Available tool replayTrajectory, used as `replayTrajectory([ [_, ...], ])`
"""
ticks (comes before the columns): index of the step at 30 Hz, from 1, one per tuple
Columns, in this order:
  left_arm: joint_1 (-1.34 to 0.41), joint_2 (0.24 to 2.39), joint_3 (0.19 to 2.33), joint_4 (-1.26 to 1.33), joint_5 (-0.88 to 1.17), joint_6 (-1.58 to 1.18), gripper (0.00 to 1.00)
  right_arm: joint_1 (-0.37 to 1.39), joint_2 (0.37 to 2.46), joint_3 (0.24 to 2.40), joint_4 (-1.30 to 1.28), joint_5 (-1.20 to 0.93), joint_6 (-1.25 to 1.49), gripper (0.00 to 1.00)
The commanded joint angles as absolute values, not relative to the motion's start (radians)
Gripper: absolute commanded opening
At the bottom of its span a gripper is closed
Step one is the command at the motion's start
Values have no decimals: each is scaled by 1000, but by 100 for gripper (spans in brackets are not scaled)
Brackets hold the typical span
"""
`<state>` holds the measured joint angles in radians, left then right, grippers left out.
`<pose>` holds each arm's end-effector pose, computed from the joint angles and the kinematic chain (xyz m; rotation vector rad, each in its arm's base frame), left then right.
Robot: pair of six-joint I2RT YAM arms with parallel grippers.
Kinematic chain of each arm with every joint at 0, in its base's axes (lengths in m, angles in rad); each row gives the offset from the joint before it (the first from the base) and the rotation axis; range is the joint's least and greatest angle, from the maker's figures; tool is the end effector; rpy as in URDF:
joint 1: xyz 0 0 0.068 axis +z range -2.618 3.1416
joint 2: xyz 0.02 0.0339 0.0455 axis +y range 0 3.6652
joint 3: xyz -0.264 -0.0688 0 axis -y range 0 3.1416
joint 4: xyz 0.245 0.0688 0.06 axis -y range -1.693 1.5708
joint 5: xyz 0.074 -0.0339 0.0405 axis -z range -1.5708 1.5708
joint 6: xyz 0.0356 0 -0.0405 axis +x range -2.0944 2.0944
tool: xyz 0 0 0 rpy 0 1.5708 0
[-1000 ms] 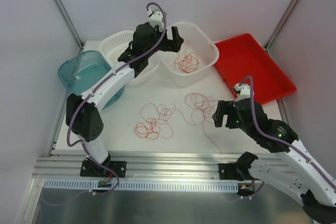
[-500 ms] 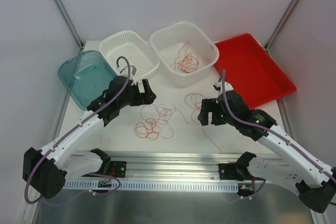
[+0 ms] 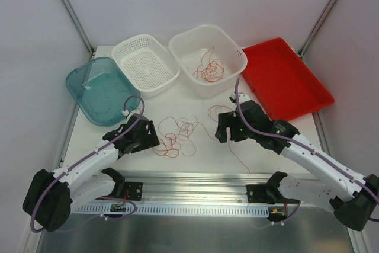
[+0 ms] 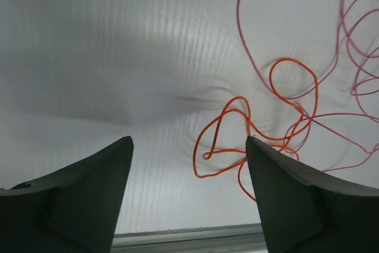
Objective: Untangle the cables
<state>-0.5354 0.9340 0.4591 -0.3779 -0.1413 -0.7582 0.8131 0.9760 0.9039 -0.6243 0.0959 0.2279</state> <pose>0.1576 -0.0876 0.1848 -0.3377 2.4328 -0.4166 0.1432 0.1464 0.3042 -0.6144 2.2186 0.4391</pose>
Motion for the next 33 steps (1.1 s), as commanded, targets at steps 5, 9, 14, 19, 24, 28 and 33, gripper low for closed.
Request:
replayTrajectory([
  [5, -532, 1028, 468, -353, -129, -784, 51, 830, 1000, 899, -578, 84, 245, 86],
  [9, -531, 1029, 460, -353, -103, -782, 28, 838, 1049, 877, -493, 46, 247, 86],
  [14, -531, 985, 463, -368, -86, -753, 5, 853, 1175, 865, -353, -78, 261, 85],
  [19, -532, 896, 524, -472, -135, -715, 0, 887, 1327, 874, -175, -187, 273, 81],
  [24, -531, 859, 581, -538, -150, -657, 0, 931, 1549, 949, -72, -265, 298, 76],
  [28, -531, 848, 601, -557, -138, -634, 0, 956, 1669, 995, -43, -249, 313, 68],
  [33, -532, 815, 627, -598, -126, -615, 0, 956, 1743, 1002, -5, -206, 314, 44],
])
